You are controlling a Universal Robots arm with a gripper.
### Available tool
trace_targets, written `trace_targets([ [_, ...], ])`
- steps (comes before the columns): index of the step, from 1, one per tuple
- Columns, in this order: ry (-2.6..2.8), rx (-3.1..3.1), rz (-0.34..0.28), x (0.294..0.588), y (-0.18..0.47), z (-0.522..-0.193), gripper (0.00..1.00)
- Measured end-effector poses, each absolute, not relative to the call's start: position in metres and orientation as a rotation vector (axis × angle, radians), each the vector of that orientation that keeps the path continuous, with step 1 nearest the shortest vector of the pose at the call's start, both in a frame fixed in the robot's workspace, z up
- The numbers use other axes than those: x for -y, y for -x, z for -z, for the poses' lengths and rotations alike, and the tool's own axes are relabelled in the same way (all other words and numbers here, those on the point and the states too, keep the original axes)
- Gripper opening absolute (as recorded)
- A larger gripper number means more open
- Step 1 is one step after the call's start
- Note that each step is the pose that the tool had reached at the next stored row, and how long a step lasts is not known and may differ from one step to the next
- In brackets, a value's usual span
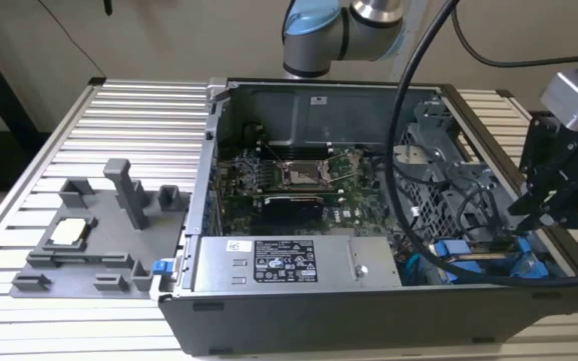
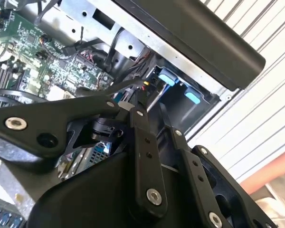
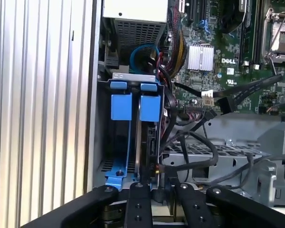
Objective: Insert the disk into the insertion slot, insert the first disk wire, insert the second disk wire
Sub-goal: 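Insert the first disk wire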
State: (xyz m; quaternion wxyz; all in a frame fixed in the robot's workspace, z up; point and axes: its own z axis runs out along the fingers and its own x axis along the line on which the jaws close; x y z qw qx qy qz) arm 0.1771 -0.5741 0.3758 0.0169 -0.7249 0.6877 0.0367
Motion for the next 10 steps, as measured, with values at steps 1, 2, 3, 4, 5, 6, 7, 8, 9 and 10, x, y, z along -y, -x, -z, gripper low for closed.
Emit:
trace_targets([
  [1,2.253,-2.138,-0.114,0.574,-0.177,-0.38,0.27],
  [2,2.253,-2.138,-0.114,0.574,-0.177,-0.385,0.27],
  [3,2.253,-2.138,-0.114,0.574,-0.177,-0.39,0.27],
  [4,2.253,-2.138,-0.114,0.574,-0.177,-0.394,0.27],
  [5,2.253,-2.138,-0.114,0.574,-0.177,-0.397,0.27],
  [6,2.253,-2.138,-0.114,0.574,-0.177,-0.398,0.27],
  [7,2.253,-2.138,-0.114,0.574,-0.177,-0.398,0.27],
  [8,2.253,-2.137,-0.114,0.574,-0.177,-0.398,0.27],
  [9,2.253,-2.137,-0.114,0.574,-0.177,-0.398,0.27],
  [10,2.253,-2.138,-0.114,0.574,-0.177,-0.398,0.27],
])
